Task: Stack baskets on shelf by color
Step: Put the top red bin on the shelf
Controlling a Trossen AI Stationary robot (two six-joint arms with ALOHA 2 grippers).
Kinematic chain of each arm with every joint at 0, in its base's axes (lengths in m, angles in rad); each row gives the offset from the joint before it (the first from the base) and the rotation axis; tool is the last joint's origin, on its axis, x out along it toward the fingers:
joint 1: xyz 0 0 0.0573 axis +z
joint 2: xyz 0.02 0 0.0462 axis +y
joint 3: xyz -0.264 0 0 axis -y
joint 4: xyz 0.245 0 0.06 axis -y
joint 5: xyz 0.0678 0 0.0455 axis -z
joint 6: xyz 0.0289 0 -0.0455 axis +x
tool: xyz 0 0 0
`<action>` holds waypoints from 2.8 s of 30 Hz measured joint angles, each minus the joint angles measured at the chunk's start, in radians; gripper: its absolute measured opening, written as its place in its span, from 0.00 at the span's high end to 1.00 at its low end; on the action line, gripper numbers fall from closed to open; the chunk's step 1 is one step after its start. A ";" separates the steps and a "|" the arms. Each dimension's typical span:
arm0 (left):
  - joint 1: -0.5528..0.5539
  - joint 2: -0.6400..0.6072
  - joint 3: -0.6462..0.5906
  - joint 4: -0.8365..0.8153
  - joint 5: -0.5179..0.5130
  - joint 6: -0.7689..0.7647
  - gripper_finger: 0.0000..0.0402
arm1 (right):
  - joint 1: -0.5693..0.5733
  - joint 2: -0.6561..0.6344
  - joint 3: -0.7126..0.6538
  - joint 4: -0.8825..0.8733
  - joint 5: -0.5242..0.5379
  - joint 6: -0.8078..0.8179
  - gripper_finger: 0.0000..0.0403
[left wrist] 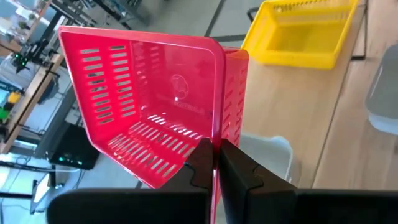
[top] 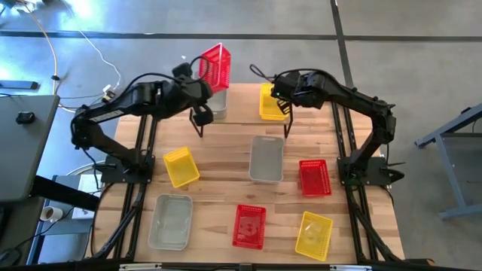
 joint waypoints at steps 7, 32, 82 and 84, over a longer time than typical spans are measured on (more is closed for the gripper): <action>-0.023 0.112 0.123 -0.001 0.003 -0.003 1.00 | -0.047 -0.019 0.000 0.000 -0.014 0.015 0.83; -0.040 0.412 0.267 -0.075 0.037 -0.022 1.00 | -0.071 -0.019 0.000 0.000 -0.039 -0.027 0.83; 0.036 0.514 0.256 -0.122 0.084 -0.067 1.00 | -0.071 -0.019 0.001 0.001 -0.042 -0.027 0.83; 0.026 0.514 0.256 -0.121 0.083 -0.064 1.00 | -0.071 -0.019 0.001 0.001 -0.042 -0.027 0.83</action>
